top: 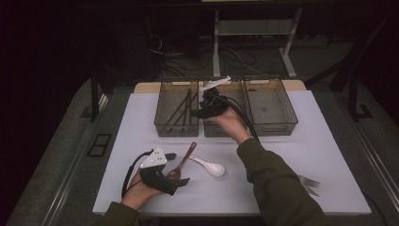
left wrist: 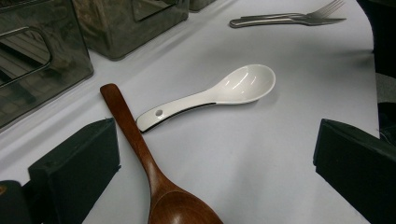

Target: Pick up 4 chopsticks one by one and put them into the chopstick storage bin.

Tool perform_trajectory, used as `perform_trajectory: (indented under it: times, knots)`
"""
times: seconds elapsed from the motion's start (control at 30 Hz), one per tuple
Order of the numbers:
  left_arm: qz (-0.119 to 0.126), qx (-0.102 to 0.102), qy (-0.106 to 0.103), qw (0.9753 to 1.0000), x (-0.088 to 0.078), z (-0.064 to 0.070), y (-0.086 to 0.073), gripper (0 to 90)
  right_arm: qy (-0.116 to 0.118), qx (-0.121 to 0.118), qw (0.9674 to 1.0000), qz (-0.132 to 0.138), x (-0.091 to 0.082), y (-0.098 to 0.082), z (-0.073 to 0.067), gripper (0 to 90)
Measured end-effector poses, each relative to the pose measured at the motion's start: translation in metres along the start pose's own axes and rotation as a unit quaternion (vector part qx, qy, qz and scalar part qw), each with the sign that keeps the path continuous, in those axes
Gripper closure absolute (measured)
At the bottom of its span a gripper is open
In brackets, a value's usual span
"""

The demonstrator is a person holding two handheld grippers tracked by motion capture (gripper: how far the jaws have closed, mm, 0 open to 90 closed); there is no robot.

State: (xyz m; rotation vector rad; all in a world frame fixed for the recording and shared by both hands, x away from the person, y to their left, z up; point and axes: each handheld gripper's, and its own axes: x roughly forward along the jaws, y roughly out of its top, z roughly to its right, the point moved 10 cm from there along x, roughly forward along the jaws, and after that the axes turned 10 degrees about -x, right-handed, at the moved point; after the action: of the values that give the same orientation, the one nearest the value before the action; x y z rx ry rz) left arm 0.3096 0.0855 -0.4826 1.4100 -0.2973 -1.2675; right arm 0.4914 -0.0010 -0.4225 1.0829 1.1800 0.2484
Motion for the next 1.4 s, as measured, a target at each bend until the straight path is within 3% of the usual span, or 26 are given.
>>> perform_trajectory:
  times: [0.4,0.77,0.97,1.4]
  knots:
    - [-0.002,-0.003,0.003,1.0,0.0,-0.001,-0.001,0.0,0.02,-0.005,0.9993,0.03,-0.043,-0.024,-0.008,33.1]
    - [-0.002,-0.004,0.005,1.0,0.0,-0.001,-0.001,0.0,0.011,-0.006,0.9985,0.052,-0.084,-0.056,-0.016,22.2]
    - [-0.002,-0.005,0.007,1.0,-0.001,-0.002,-0.002,0.0,-0.002,-0.026,0.9986,0.045,-0.101,-0.084,-0.021,19.3]
    - [0.002,-0.011,0.011,0.9999,-0.003,-0.004,-0.002,0.0,-0.035,0.003,0.997,0.069,-0.136,-0.143,-0.02,17.8]
